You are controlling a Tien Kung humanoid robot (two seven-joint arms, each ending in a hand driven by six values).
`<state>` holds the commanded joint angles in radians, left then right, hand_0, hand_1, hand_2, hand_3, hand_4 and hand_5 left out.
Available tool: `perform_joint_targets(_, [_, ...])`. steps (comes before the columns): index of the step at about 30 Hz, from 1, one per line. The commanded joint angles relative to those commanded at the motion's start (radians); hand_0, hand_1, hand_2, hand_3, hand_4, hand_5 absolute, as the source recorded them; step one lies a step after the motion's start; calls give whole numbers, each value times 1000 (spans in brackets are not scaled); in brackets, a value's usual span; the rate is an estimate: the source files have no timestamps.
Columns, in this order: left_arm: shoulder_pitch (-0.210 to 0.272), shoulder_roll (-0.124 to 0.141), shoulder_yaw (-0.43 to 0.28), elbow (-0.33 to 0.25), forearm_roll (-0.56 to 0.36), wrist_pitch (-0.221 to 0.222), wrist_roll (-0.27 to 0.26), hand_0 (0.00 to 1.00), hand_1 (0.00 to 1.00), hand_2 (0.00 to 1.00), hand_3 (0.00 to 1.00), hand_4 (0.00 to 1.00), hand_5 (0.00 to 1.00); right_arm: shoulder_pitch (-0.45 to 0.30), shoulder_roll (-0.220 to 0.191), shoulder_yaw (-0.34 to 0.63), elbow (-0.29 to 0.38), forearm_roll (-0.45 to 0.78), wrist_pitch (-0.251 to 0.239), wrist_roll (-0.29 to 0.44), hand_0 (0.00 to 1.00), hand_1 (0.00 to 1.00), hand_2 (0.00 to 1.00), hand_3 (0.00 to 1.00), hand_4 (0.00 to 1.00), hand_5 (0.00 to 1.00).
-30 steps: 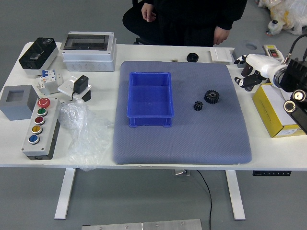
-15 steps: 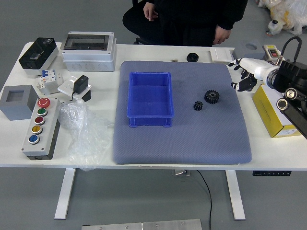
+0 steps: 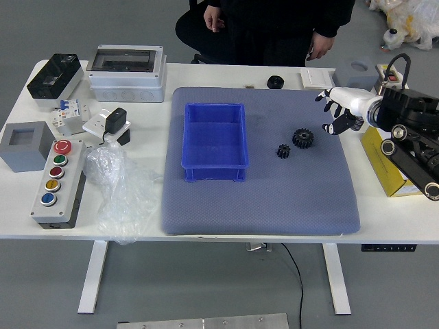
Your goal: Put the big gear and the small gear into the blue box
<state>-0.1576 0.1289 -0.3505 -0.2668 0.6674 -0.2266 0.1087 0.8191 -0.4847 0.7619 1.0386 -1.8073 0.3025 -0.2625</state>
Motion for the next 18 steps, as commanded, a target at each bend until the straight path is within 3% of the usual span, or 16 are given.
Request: perform_joint_targets(18, [-14, -16, 21, 0, -11, 0, 0, 860, 830, 829, 779, 594, 369, 70, 50, -118, -109, 35, -38, 51, 641, 637, 763, 821, 667, 13])
